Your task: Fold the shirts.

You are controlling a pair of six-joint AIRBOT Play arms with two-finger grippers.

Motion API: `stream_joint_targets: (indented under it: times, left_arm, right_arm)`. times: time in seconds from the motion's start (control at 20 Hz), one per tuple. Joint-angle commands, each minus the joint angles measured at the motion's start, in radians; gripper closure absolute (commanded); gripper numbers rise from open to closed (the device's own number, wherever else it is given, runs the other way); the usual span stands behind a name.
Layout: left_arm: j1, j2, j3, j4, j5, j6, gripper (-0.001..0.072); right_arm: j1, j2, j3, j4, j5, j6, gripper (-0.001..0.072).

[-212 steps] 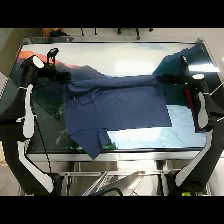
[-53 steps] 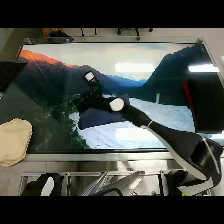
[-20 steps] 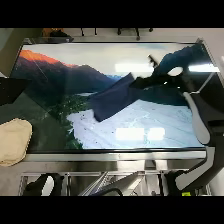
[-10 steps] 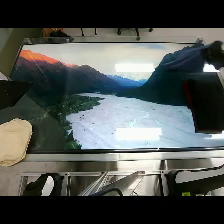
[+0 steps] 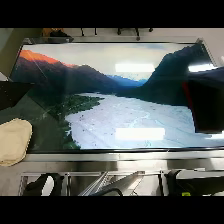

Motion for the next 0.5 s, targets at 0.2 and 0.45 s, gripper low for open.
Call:
stream_joint_targets:
  times: [0.2, 0.45]
  left_arm:
    - [0.001, 0.001, 0.000, 0.000, -0.005, 0.001, 0.0691]
    - [0.001, 0.000, 0.000, 0.000, -0.025, 0.002, 0.0691]
  right_arm:
    - [-0.108, 0.022, -0.001, -0.061, 0.264, 0.009, 0.0693]
    - [-0.109, 0.020, -0.003, -0.426, 0.457, 0.245, 0.0692]
